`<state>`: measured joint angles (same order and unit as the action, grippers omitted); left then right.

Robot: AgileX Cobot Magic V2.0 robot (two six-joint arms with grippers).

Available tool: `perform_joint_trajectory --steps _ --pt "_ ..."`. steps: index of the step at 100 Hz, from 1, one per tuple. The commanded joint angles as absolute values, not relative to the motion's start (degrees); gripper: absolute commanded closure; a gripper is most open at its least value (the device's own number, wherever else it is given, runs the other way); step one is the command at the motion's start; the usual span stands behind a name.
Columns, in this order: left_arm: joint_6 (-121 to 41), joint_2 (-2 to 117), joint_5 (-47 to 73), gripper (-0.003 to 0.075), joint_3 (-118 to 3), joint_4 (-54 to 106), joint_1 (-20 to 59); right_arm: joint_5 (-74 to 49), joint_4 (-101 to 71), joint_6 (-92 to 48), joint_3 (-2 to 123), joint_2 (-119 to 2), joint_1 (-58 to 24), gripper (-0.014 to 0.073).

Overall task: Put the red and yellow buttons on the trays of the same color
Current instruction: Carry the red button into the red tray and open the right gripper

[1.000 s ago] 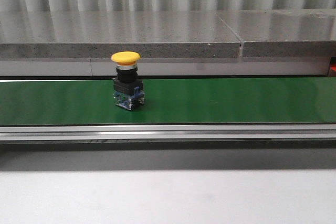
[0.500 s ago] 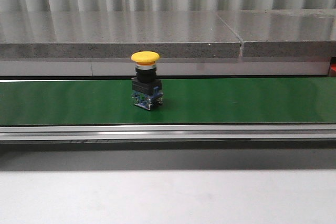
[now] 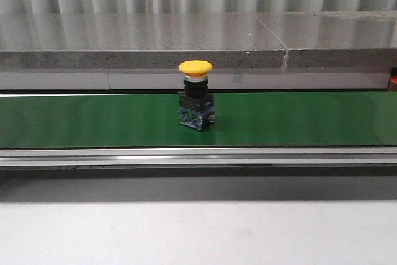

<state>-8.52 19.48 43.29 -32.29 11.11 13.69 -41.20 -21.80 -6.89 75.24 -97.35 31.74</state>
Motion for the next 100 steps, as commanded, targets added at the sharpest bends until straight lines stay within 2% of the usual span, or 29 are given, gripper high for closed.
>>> perform_joint_trajectory --steps 1,85,93,100 --pt "-8.32 19.81 39.56 0.0741 -33.70 12.34 14.19 -37.61 -24.33 -6.88 77.08 -96.34 32.11 0.0341" --pt "-8.32 19.81 39.56 0.0741 -33.70 12.34 14.19 -32.15 -30.79 -6.93 77.08 -104.96 32.04 0.0340" --pt "-8.32 19.81 39.56 0.0741 -33.70 12.34 14.19 -32.36 -30.79 -6.93 77.08 -104.96 32.04 0.0309" --pt "-8.32 19.81 39.56 0.0741 -33.70 12.34 14.19 -32.56 -30.79 -7.29 77.08 -104.96 32.04 0.0236"
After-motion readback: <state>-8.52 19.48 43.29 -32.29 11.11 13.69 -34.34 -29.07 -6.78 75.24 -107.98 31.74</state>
